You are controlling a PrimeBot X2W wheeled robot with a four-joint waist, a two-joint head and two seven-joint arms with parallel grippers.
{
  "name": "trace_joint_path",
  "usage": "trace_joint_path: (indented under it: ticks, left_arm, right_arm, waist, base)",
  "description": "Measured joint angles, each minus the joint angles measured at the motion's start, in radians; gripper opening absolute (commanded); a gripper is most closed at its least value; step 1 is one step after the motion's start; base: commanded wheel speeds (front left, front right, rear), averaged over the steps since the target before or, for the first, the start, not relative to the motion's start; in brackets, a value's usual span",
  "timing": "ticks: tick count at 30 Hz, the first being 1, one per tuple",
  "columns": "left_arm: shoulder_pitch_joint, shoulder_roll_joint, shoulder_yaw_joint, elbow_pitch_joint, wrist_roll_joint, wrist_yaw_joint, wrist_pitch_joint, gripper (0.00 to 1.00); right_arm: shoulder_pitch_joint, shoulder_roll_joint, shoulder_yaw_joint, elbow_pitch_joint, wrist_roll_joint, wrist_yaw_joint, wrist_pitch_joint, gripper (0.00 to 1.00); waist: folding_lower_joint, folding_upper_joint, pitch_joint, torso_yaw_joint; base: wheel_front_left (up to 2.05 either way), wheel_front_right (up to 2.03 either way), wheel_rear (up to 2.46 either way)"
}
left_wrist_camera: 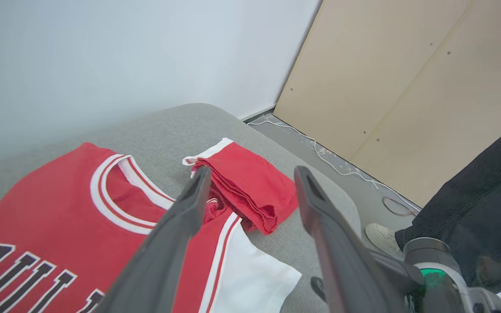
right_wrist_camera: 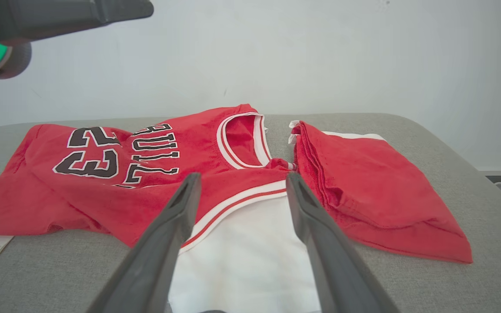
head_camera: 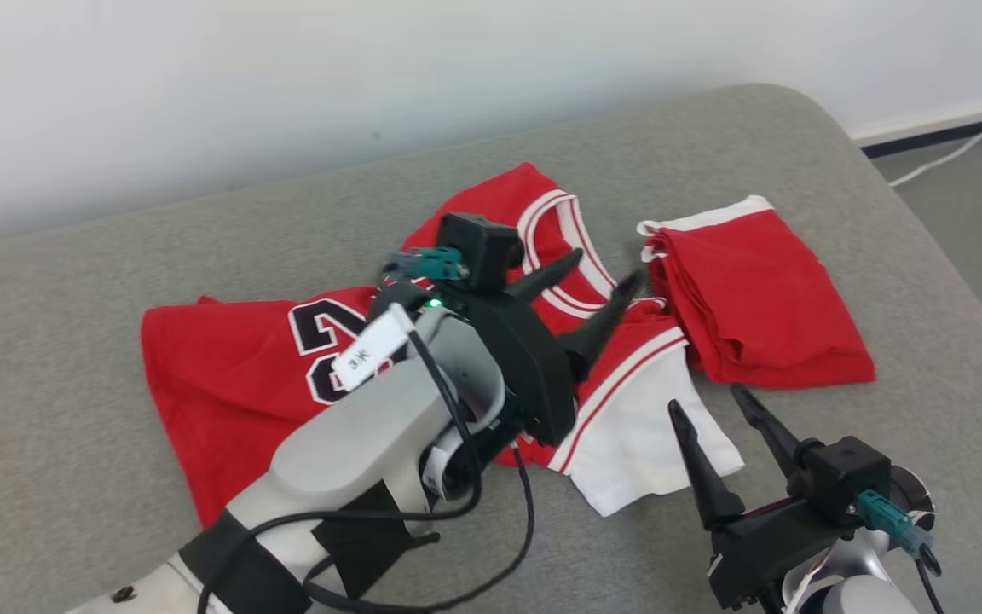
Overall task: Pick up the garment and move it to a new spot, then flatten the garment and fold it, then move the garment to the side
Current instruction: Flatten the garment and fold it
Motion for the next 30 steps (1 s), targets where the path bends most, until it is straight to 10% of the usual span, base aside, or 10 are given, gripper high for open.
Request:
trace_joint_path:
  ticks: [11,30]
  left_arm:
    - [0.059,0.109,0.094,0.060,0.030,0.095,-0.128,1.00]
    - [0.459,0.326,0.326,-0.081,0.084,0.123,-0.246,1.00]
  right_arm:
    - [0.026,-0.020,-0.031,-0.007,0.002,-0.012,-0.015,1.00]
    - [0.110,-0.011,-0.078,-0.027,0.028,-0.057,-0.043,1.00]
  waist:
    - [0.0001,0.0000,-0.024,0.135]
    - [0.0000,-0.0001,-0.128,0.323]
  base:
    - [0.00,0.00,0.00]
    - [0.00,0.00,0.00]
